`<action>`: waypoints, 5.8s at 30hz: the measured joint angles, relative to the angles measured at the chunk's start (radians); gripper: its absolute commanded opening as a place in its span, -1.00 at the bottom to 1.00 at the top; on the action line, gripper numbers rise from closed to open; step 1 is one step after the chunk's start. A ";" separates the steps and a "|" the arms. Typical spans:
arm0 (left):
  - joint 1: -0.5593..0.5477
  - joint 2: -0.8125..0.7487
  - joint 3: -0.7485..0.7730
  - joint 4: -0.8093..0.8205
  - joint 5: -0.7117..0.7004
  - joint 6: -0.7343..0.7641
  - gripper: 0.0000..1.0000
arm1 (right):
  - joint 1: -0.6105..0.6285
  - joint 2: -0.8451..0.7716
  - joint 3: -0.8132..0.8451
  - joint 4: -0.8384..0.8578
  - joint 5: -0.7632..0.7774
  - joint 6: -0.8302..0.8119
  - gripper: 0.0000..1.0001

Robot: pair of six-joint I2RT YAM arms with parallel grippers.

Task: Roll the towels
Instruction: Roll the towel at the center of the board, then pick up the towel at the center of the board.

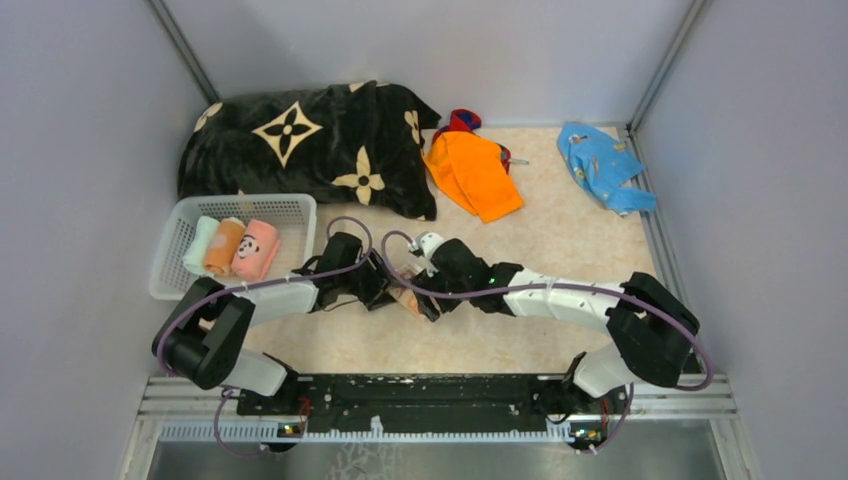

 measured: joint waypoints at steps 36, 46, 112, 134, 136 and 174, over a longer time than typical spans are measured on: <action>-0.008 -0.182 -0.029 -0.090 -0.135 0.086 0.46 | 0.105 0.254 0.127 0.079 0.164 -0.246 -0.51; -0.008 -0.291 -0.119 -0.016 -0.091 0.080 0.46 | -0.113 0.289 0.079 0.230 -0.380 -0.031 -0.53; -0.138 0.163 0.212 -0.104 -0.091 0.116 0.15 | -0.306 0.742 -0.160 1.397 -0.908 1.052 -0.48; -0.262 0.280 0.480 -0.421 -0.389 0.259 -0.41 | -0.319 0.219 -0.192 0.455 -0.646 0.492 0.42; -0.267 0.283 0.487 -0.430 -0.402 0.270 -0.45 | -0.322 0.151 -0.192 0.338 -0.584 0.431 0.42; 0.017 -0.048 0.687 -0.775 -0.686 0.738 -1.00 | -0.328 -0.174 -0.176 -0.068 -0.111 0.173 0.42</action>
